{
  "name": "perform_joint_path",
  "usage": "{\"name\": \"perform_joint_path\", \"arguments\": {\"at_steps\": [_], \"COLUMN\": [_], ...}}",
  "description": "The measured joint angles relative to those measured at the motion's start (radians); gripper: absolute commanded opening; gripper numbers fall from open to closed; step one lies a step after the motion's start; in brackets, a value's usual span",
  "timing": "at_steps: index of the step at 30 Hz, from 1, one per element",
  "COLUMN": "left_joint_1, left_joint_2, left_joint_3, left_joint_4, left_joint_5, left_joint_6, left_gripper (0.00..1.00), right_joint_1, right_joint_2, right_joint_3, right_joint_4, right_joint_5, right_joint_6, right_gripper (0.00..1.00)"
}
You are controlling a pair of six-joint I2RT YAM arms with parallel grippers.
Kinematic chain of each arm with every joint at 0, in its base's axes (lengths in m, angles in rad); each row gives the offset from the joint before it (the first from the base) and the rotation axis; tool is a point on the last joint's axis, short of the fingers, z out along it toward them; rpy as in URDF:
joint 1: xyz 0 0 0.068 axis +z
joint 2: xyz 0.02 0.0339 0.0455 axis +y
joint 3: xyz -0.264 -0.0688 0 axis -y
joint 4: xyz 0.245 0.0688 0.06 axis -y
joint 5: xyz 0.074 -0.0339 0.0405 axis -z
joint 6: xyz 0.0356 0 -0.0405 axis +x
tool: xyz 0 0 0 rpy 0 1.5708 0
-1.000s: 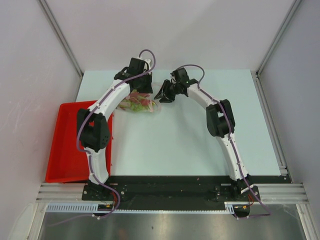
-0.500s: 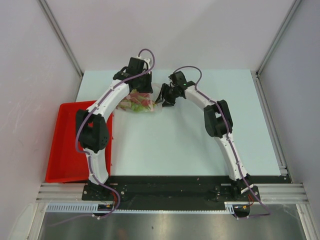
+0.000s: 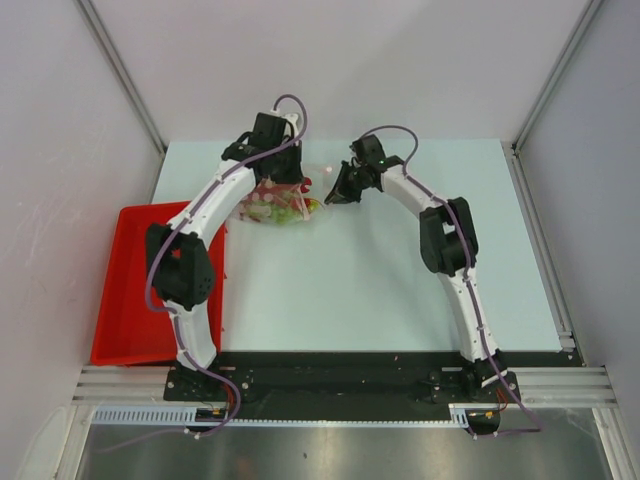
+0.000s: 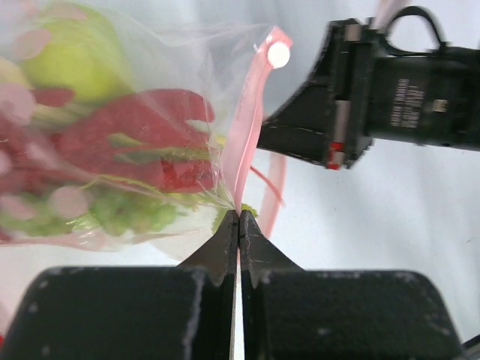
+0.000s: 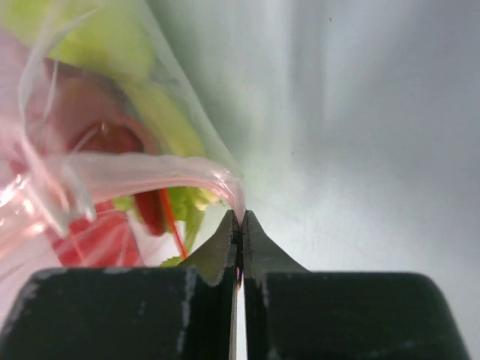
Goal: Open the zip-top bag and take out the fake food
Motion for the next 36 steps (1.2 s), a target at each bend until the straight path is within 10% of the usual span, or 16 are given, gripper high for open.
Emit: {"name": "perform_joint_path", "arguments": {"at_steps": [18, 36], "left_joint_1": [0.017, 0.132], "left_joint_2": [-0.130, -0.306], "left_joint_3": [0.082, -0.141], "left_joint_4": [0.058, 0.066], "left_joint_5": [0.109, 0.160], "left_joint_6": [-0.122, -0.175], "left_gripper": [0.00, 0.00], "right_joint_1": [-0.087, -0.012], "right_joint_2": [-0.278, -0.348], "right_joint_3": [0.297, 0.353], "right_joint_4": [-0.394, -0.355], "right_joint_5": [0.101, 0.047], "right_joint_6": [-0.146, -0.117], "right_gripper": [0.00, 0.00]}}
